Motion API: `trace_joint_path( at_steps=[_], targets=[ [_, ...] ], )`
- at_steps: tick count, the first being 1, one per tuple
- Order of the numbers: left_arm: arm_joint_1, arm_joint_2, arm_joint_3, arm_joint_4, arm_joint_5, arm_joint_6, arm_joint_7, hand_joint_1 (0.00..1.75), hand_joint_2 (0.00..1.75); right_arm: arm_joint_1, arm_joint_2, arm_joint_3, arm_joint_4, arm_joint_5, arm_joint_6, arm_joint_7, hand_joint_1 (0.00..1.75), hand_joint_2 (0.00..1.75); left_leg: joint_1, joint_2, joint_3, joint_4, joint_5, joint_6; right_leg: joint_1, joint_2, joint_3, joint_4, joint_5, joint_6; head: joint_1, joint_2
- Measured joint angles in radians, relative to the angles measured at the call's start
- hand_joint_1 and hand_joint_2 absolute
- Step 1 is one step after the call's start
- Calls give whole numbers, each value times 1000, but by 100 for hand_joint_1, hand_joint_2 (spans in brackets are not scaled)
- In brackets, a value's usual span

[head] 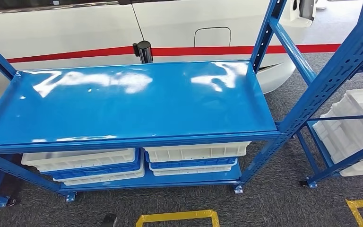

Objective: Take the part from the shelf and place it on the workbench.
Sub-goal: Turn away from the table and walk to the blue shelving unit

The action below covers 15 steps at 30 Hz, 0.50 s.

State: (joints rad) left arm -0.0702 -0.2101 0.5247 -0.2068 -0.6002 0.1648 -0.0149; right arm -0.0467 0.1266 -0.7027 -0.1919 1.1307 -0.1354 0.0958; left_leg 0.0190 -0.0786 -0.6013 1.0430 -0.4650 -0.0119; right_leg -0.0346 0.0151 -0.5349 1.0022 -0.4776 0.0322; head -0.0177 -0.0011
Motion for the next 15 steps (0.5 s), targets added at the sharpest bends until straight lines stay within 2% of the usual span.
trace_joint_path(
  at_steps=[2,3,4,5,6,7,9,11,12,15],
  targets=[
    [-3,0,0,0,-2,0,0,0,175,2,0,-2,0,0,0,-1,0,0,-2,50,-52,111,-56,-4,4,-22,6,-1,-3,-14,-7,0],
    [-4,0,0,0,-3,0,0,0,175,3,0,-4,0,0,0,-3,0,0,-1,63,-87,180,-84,-4,7,-34,8,-1,-6,-20,-10,0],
    [-4,0,0,0,-4,0,0,0,175,5,0,-5,0,-1,-1,-5,0,0,-1,70,-115,233,-99,-4,11,-45,12,-1,-9,-25,-11,0],
    [-3,0,0,0,-4,1,0,0,175,5,0,-6,0,-2,-1,-9,0,0,-1,73,-128,254,-95,-4,13,-53,15,-1,-12,-27,-10,0],
    [-2,0,0,-1,-4,1,0,0,175,4,0,-7,0,-4,-2,-13,0,0,-1,75,-121,235,-73,-2,15,-59,19,-1,-15,-29,-11,0],
    [-1,0,1,-2,-5,2,0,0,175,3,0,-8,0,-6,-3,-16,0,0,-1,77,-96,182,-38,1,15,-62,25,-1,-18,-28,-11,0],
    [-2,-1,1,-3,-6,3,0,0,87,0,1,-12,0,-8,-6,-20,0,0,-3,87,-30,56,15,8,19,-67,31,0,-26,-22,-11,0],
    [-4,-2,1,-3,-8,4,0,0,0,-1,1,-15,0,-9,-10,-21,0,0,-7,94,0,-4,23,10,25,-68,31,2,-31,-16,-11,0],
    [-4,-3,1,-3,-8,5,-1,0,44,-2,1,-17,0,-9,-14,-20,0,0,-9,93,2,-11,22,7,28,-68,30,3,-32,-16,-10,0],
    [-3,-5,1,-4,-10,12,-1,0,175,-1,0,-22,0,-9,-27,-17,0,131,-11,89,-2,-14,24,5,25,-69,31,-3,-30,-21,-10,0]
  ],
)
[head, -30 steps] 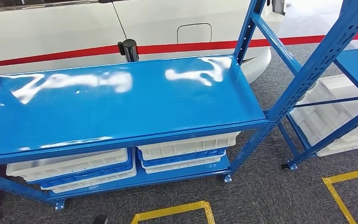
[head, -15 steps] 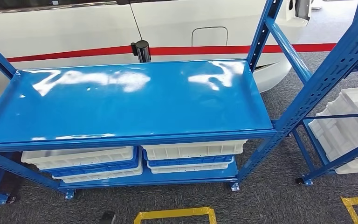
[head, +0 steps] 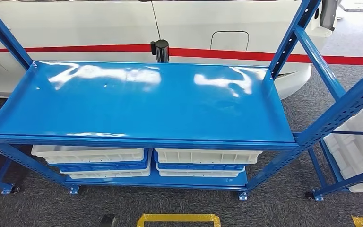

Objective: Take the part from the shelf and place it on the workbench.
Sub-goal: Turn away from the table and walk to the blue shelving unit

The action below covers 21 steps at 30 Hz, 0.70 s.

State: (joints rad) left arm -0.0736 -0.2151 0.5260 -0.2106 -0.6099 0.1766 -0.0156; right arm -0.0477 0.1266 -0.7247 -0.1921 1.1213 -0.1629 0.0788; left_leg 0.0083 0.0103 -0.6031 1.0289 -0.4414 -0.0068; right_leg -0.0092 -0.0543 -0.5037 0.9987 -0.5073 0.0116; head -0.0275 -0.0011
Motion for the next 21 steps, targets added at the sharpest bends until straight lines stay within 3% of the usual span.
trace_joint_path(
  at_steps=[1,6,10,13,17,21],
  targets=[
    [0,0,0,0,0,2,0,0,175,0,0,-1,0,-2,-2,1,0,175,-1,-1,0,0,-1,1,-1,0,0,-3,1,1,0,0],
    [11,4,-16,-10,36,2,-1,0,175,8,-4,17,-7,-95,11,36,0,175,-4,-1,1,0,-5,8,-3,0,-3,-11,2,5,0,0],
    [32,19,-52,-25,94,-11,0,0,0,28,-14,64,-21,-202,28,35,0,175,-6,-1,1,0,-5,10,-4,0,-3,-11,3,16,0,0],
    [49,34,-86,-37,140,-25,1,0,0,42,-23,110,-32,-283,39,27,0,175,-5,-1,2,0,-4,10,-4,0,-3,-11,3,18,0,0],
    [72,54,-134,-53,199,-43,2,0,0,61,-34,179,-48,-388,55,14,0,0,-4,-1,4,0,-4,10,-1,0,-2,-11,3,18,-1,0],
    [94,75,-184,-68,255,-61,4,0,0,80,-48,249,-66,-489,68,2,0,0,-3,-1,4,-1,-4,10,0,0,-2,-11,3,18,-1,0]
  ],
)
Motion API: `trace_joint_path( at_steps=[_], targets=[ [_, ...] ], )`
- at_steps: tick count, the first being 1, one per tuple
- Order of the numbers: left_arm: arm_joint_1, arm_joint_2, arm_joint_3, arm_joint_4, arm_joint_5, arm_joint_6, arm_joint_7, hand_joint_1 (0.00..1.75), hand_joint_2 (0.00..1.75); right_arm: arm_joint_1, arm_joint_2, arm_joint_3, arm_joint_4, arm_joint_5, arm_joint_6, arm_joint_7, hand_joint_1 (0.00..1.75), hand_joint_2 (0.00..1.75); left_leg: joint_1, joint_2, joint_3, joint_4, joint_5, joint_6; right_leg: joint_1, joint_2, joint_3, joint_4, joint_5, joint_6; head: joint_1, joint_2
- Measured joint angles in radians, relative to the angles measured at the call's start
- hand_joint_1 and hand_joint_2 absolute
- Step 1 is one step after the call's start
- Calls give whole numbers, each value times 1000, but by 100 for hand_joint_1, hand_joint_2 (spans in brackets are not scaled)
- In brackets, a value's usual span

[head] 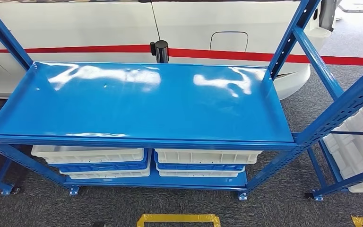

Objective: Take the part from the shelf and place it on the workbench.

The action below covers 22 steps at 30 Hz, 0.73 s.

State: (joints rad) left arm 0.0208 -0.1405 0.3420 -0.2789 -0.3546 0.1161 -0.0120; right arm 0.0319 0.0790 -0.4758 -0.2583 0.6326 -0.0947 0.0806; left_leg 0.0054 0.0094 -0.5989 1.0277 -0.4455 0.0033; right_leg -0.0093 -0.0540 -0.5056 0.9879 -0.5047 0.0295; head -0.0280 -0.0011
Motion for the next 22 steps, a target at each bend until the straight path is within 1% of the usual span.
trace_joint_path(
  at_steps=[13,14,17,18,22],
  targets=[
    [72,66,-164,-52,188,-59,5,0,0,62,-40,235,-59,-333,49,-41,0,0,2,0,0,0,0,0,1,0,0,0,-1,0,0,0],
    [77,71,-176,-56,202,-63,5,44,0,67,-43,253,-64,-358,52,-44,0,0,2,0,0,0,0,0,1,0,0,0,-1,0,0,0],
    [93,86,-213,-68,247,-77,6,175,0,81,-52,307,-77,-437,64,-54,131,0,2,0,0,0,0,0,1,0,0,0,-1,0,0,0],
    [98,91,-225,-72,261,-82,6,175,0,85,-55,324,-81,-462,68,-57,175,0,2,0,0,0,0,0,1,0,0,0,-1,0,0,0],
    [114,106,-261,-84,311,-98,7,175,0,100,-64,379,-94,-552,81,-68,175,0,2,0,0,0,0,0,1,0,0,0,-1,0,0,0]
  ],
)
